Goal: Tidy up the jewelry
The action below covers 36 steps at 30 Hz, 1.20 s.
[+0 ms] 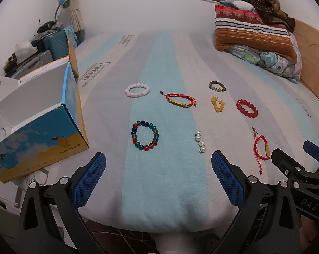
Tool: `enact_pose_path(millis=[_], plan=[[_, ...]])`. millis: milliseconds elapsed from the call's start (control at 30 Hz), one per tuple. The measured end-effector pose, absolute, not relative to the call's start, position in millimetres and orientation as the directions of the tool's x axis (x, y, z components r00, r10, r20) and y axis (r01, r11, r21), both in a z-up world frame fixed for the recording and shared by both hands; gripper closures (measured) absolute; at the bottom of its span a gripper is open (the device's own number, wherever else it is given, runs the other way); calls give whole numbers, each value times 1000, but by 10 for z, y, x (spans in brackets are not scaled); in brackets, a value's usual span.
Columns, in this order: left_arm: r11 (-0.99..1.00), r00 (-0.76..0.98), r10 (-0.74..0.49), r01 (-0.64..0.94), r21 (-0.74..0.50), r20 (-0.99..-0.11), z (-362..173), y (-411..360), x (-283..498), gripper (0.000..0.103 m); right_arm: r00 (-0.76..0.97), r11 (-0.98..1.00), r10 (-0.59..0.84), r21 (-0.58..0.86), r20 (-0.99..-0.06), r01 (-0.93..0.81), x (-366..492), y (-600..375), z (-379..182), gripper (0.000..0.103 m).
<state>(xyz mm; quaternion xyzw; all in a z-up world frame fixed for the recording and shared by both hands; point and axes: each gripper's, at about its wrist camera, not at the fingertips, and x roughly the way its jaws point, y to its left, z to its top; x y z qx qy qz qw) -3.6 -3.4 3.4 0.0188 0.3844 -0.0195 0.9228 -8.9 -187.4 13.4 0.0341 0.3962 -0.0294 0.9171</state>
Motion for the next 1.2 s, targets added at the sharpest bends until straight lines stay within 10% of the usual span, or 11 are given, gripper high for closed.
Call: enact_pose_path(millis=[1200], plan=[[998, 724, -5, 47, 41, -690, 87, -19, -93, 6, 702, 996, -26, 39, -712, 76, -136, -1823, 199, 7]])
